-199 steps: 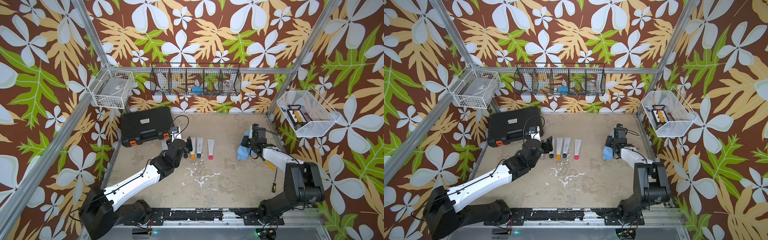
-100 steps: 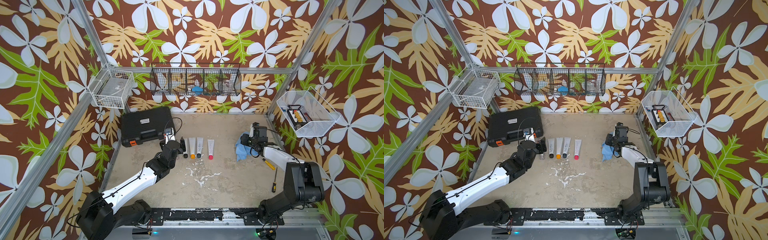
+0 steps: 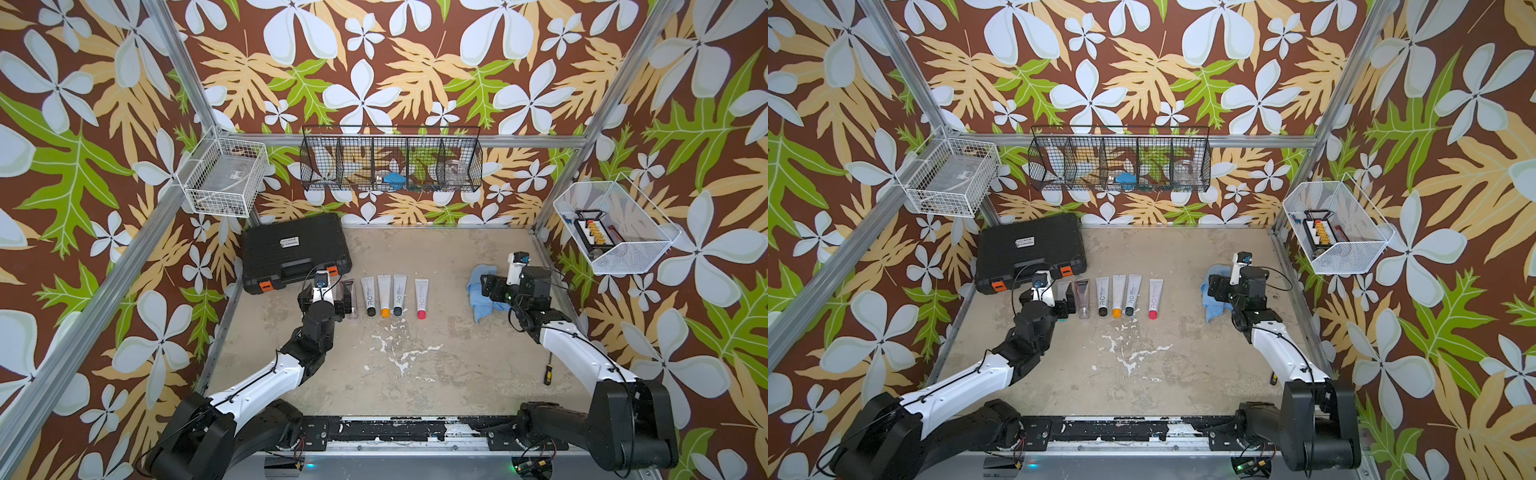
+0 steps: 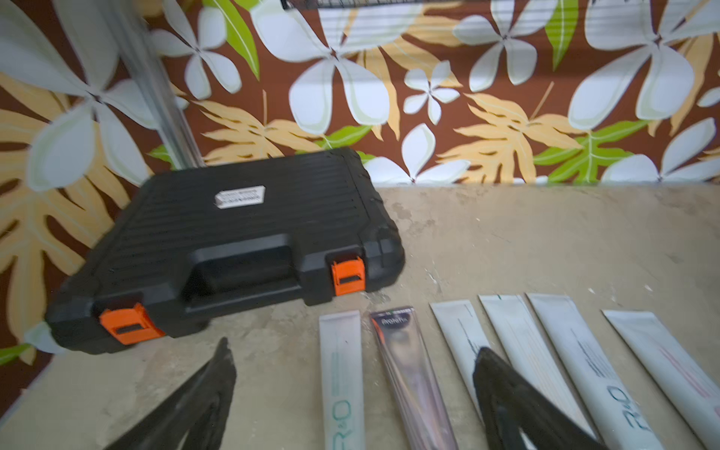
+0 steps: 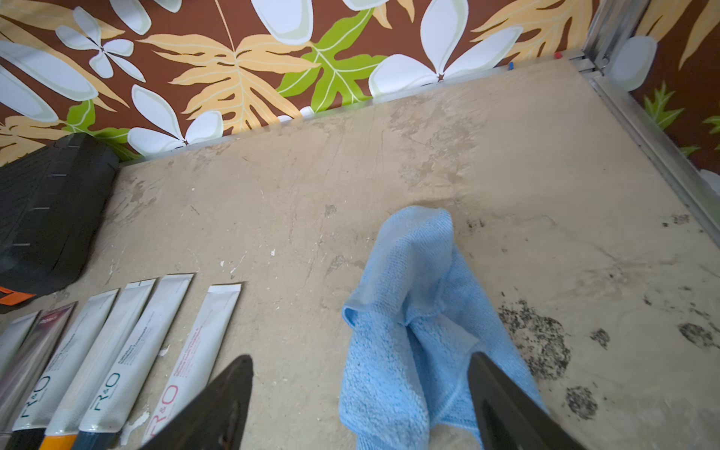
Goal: Wipe the surface of the toothpaste tube
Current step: Reset both arms
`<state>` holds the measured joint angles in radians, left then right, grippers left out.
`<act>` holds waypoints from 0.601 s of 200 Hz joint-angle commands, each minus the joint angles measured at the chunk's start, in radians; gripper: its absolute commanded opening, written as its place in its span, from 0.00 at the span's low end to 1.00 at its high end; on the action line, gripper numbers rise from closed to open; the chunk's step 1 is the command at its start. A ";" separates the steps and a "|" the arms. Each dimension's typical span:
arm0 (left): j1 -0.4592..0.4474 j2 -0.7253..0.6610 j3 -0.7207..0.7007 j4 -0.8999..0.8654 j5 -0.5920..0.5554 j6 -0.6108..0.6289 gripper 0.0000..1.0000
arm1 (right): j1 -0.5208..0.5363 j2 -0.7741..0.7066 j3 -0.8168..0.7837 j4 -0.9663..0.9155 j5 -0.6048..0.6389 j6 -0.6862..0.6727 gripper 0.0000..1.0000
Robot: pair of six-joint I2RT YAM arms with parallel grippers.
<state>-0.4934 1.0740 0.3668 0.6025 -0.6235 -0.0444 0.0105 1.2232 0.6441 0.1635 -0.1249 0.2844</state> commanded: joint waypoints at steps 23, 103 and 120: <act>0.108 -0.022 -0.164 0.330 -0.149 0.106 1.00 | -0.004 -0.042 -0.176 0.327 0.113 -0.055 1.00; 0.349 0.215 -0.266 0.644 0.235 0.010 1.00 | -0.011 0.123 -0.377 0.846 0.257 -0.195 1.00; 0.385 0.295 -0.285 0.752 0.369 0.012 1.00 | -0.012 0.166 -0.402 0.905 0.213 -0.211 1.00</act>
<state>-0.1497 1.2930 0.0994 1.1625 -0.4736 0.0135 -0.0002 1.3449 0.2749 0.8673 0.1051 0.1223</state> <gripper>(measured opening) 0.998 0.998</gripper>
